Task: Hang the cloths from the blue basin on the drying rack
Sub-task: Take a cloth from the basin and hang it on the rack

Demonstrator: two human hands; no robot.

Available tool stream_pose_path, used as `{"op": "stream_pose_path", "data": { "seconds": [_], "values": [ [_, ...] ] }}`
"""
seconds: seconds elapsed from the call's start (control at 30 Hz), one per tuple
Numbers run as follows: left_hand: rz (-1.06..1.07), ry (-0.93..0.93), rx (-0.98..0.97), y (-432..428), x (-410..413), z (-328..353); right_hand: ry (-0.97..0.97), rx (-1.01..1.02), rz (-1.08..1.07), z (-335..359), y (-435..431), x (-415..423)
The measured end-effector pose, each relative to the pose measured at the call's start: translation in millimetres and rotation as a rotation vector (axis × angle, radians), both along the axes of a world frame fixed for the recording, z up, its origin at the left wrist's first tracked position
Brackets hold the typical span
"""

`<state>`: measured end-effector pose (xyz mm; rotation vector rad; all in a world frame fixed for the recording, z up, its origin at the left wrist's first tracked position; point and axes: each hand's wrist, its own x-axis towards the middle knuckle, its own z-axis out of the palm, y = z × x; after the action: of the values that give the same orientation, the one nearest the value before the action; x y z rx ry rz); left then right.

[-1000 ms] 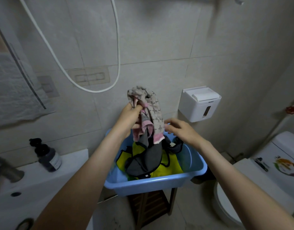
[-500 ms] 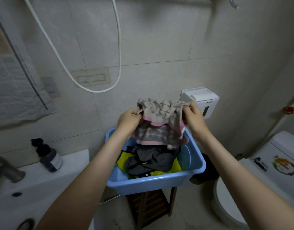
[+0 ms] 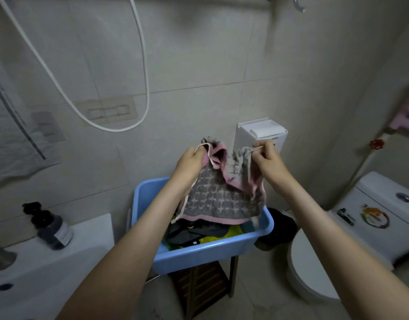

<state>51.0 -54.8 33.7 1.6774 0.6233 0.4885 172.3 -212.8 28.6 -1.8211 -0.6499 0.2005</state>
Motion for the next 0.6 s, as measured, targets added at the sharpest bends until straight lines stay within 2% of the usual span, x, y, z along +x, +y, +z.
{"op": "stream_pose_path", "data": {
  "seconds": [0.17,0.27,0.4,0.5,0.6],
  "values": [
    [-0.211,-0.11,-0.207,-31.5,14.6,9.5,0.2,-0.063,0.377,-8.9,-23.0,-17.7],
    [-0.31,-0.153,-0.289,-50.4,22.3,14.8,0.316,-0.081,0.418,-16.5,-35.8,-23.8],
    [-0.417,-0.19,-0.332,-69.8,32.8,26.5,0.37,-0.107,0.406,-18.6,-62.8,-29.3],
    [-0.504,-0.24,-0.39,-81.3,40.1,36.5,0.346,-0.08,0.256,-16.1,-83.5,-38.3],
    [-0.583,-0.186,-0.261,-97.4,54.1,35.3,0.28,-0.041,0.062,-17.6,-111.5,-46.9]
  ]
}}
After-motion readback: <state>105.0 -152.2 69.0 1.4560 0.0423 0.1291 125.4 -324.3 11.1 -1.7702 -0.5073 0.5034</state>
